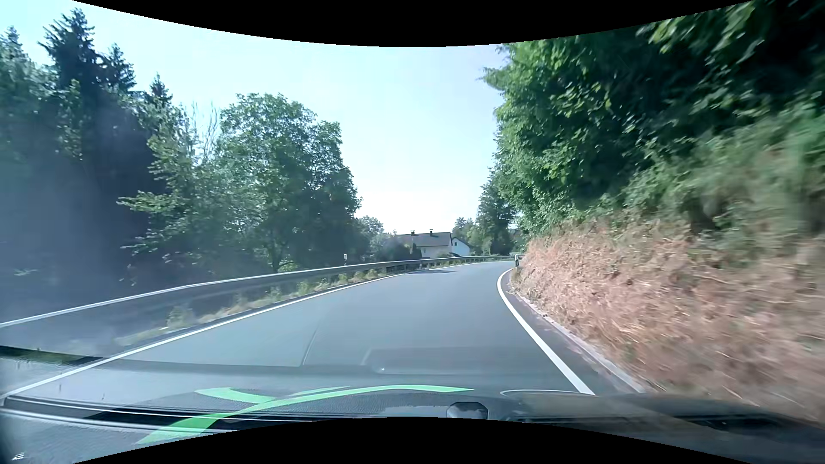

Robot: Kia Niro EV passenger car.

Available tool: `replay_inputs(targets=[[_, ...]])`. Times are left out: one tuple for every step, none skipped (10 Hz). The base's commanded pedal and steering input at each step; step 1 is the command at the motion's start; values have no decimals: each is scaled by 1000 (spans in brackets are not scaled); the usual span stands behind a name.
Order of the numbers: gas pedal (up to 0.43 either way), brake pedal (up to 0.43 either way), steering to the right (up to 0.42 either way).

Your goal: Follow the waypoints while adhering to traffic rules and regulations

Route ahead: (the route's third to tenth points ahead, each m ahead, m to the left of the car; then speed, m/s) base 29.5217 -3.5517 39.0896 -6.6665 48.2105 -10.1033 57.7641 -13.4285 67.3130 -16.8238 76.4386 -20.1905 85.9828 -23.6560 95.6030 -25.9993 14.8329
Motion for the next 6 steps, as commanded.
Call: replay_inputs(targets=[[189,0,42],[177,0,42],[150,0,42],[130,0,41],[98,0,41],[87,0,42]])
